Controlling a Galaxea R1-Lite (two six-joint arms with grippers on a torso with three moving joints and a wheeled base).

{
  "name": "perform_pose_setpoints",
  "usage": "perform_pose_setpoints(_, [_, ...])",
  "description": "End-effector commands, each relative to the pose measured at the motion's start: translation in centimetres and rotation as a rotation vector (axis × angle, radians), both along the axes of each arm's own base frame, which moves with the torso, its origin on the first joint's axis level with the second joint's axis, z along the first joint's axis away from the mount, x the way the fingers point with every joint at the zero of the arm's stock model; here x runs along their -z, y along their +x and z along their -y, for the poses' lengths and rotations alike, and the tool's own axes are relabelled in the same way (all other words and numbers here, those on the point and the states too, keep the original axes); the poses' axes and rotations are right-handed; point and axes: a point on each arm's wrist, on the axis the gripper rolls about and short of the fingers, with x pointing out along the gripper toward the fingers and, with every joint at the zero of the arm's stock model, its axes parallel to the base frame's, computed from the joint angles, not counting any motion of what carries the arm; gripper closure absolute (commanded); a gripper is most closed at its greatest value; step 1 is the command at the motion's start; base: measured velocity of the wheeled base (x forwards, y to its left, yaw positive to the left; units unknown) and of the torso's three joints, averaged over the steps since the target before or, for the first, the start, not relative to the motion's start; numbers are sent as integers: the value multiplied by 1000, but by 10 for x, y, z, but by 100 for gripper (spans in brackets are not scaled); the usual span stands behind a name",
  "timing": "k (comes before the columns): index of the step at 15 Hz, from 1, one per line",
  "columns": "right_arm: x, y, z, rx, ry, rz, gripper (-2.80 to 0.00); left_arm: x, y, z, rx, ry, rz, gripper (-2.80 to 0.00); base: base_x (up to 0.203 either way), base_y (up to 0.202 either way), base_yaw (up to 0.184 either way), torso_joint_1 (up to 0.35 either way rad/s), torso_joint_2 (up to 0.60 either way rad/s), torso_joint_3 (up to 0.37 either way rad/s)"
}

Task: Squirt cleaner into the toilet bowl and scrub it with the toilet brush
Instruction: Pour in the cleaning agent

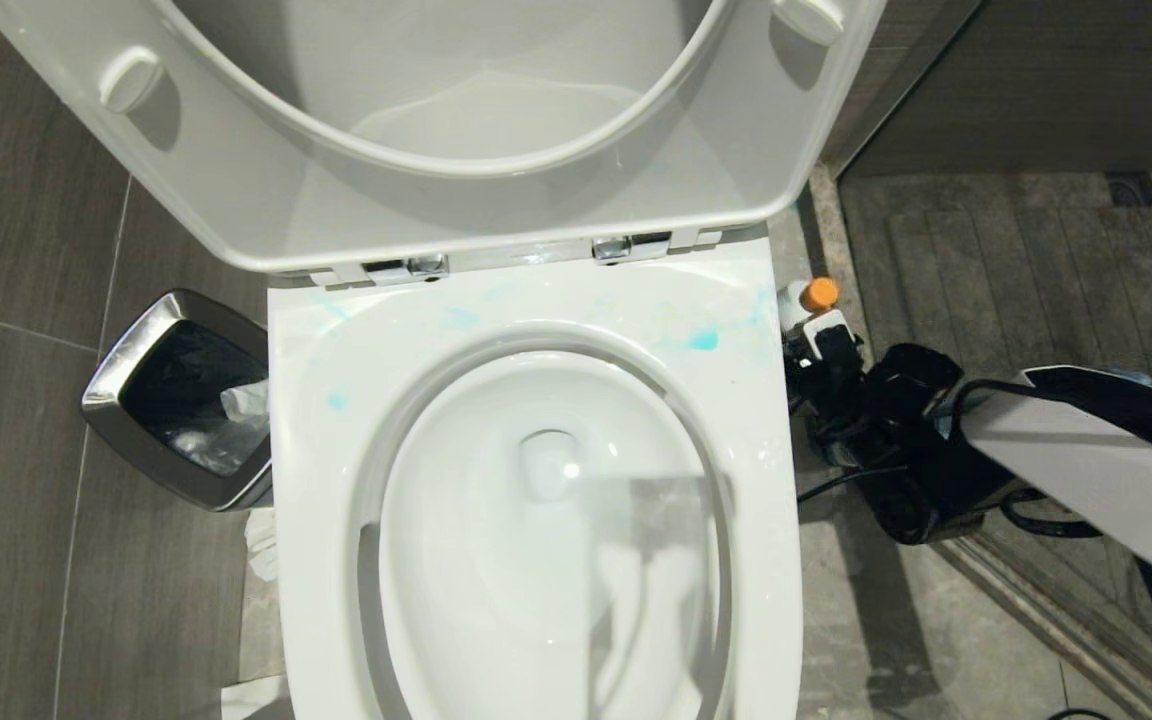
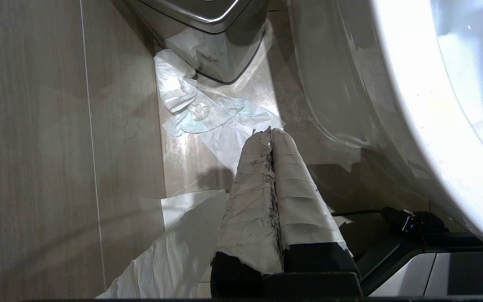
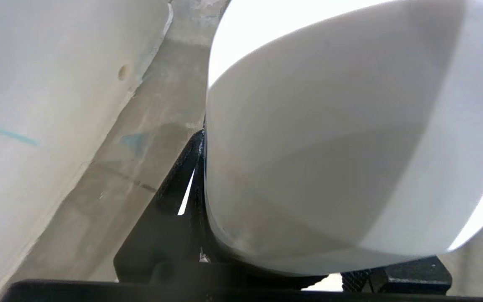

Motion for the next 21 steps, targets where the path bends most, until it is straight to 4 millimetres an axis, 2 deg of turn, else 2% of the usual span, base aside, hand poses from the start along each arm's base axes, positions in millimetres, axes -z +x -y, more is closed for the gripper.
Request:
perform_pose_setpoints(1, [-36, -23, 4, -2, 4, 37, 0, 0, 0, 0, 1, 0, -2, 0, 0, 0, 0, 0, 0, 0])
perform_pose_setpoints(7, [-128, -92, 16, -29, 72, 102, 0, 0, 0, 0, 1, 0, -2, 0, 0, 0, 0, 0, 0, 0])
perform_pose_setpoints(10, [-159, -121, 21, -36, 91, 160, 0, 0, 0, 0, 1, 0, -2, 0, 0, 0, 0, 0, 0, 0])
perform_pose_setpoints(16, [-204, -196, 34, -36, 88, 118, 0, 0, 0, 0, 1, 0, -2, 0, 0, 0, 0, 0, 0, 0])
perform_pose_setpoints(21, [-221, -248, 44, -24, 74, 3, 0, 0, 0, 0, 1, 0, -2, 0, 0, 0, 0, 0, 0, 0])
